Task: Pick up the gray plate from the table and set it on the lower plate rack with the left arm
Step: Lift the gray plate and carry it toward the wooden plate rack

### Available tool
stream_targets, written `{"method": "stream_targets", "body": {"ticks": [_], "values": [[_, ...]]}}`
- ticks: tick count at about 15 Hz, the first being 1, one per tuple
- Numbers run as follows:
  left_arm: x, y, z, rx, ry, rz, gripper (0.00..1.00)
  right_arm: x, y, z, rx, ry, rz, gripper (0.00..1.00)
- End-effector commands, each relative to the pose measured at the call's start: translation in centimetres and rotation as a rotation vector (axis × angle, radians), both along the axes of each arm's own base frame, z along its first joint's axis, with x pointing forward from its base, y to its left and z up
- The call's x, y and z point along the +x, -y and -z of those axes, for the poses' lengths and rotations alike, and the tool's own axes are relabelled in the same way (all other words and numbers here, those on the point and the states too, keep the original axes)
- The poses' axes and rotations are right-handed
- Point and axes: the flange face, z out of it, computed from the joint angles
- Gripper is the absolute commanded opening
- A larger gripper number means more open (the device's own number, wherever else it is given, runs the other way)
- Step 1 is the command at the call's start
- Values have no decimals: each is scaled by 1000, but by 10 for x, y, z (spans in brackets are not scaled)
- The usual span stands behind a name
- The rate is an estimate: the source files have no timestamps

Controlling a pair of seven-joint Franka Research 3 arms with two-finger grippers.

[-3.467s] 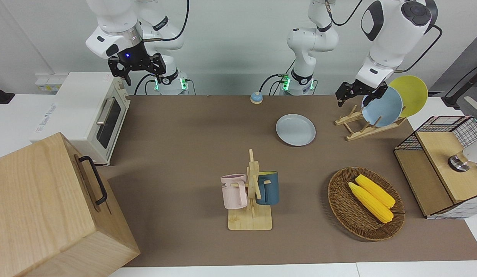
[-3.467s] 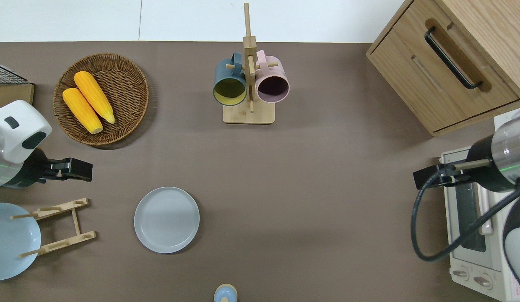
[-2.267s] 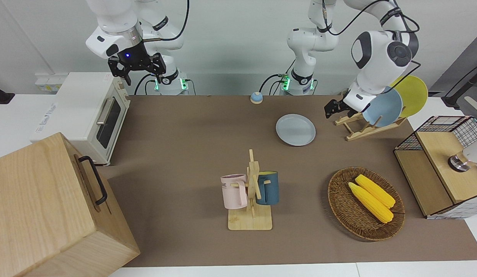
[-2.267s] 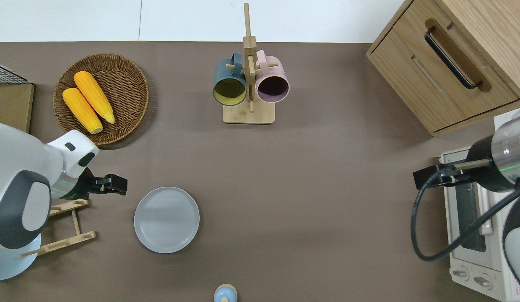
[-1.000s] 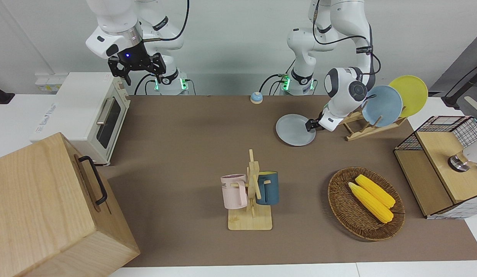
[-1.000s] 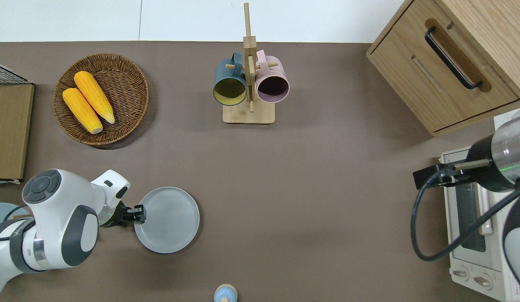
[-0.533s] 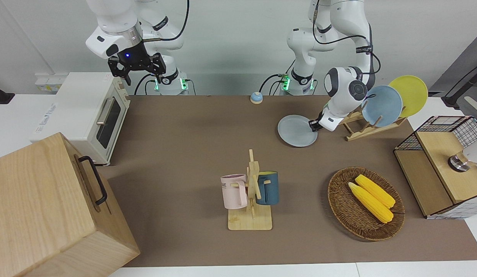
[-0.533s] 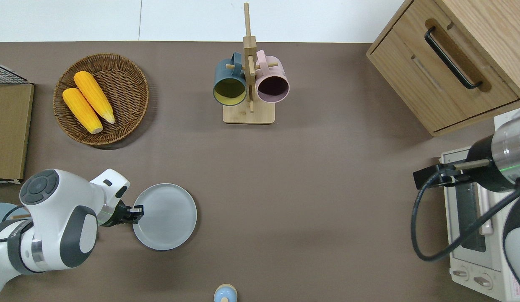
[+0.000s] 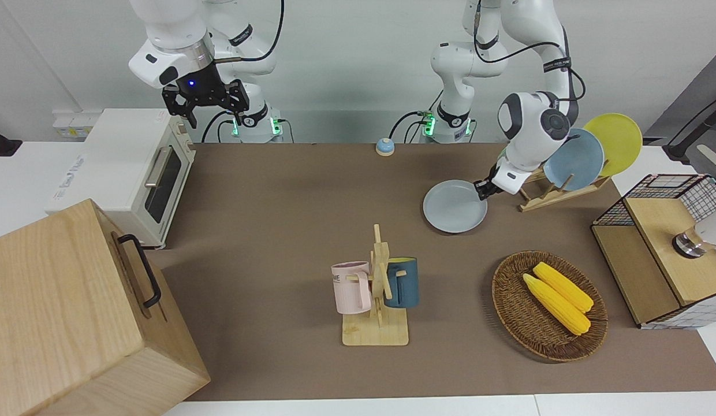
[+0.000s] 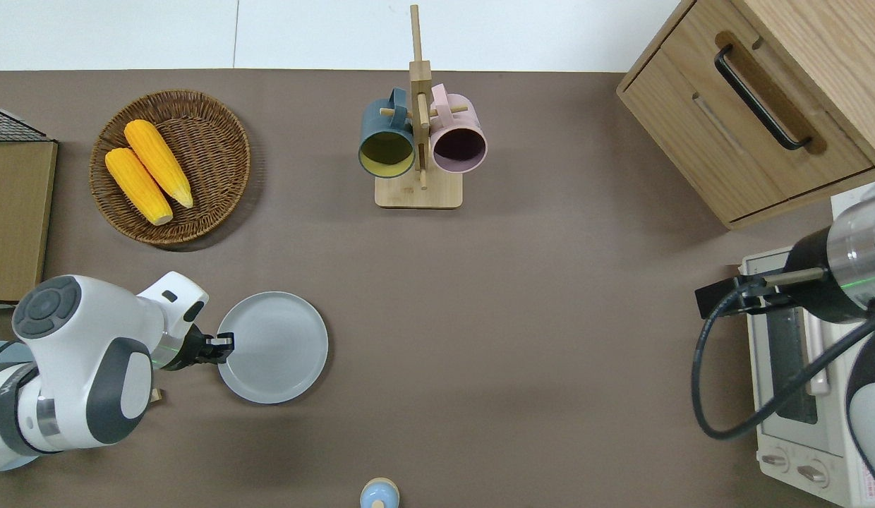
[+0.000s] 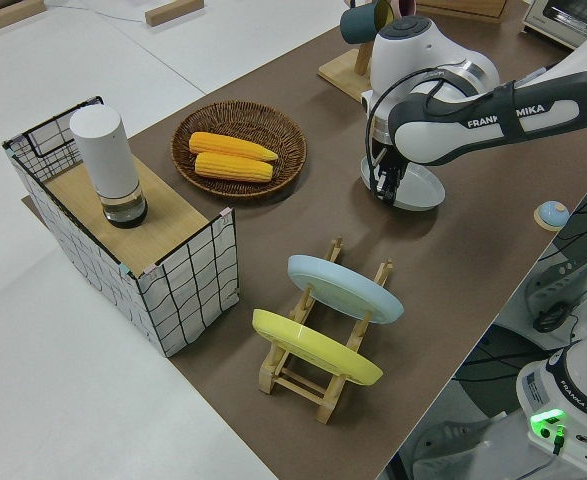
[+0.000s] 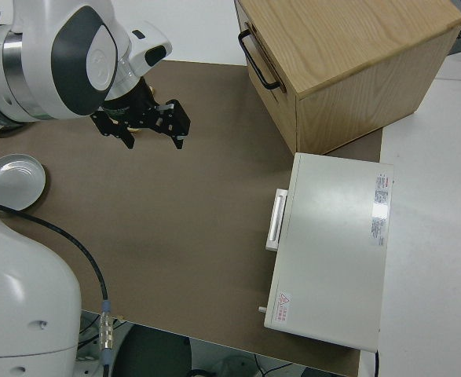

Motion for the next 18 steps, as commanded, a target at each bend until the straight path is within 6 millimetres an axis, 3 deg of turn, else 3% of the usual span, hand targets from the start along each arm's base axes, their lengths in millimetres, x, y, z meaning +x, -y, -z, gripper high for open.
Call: {"method": "stream_targets", "body": {"ticks": [1, 9, 12, 18], "values": [[13, -21, -38, 91, -26, -8, 0, -3, 4, -4, 2, -5, 5, 987], [7, -50, -110, 514, -185, -35, 0, -3, 4, -4, 2, -5, 5, 990], [2, -59, -116, 664, -215, -58, 0, -3, 3, -4, 2, -5, 3, 987], [-1, -60, -119, 931, -246, -44, 0, -3, 4, -4, 2, -5, 5, 990]]}}
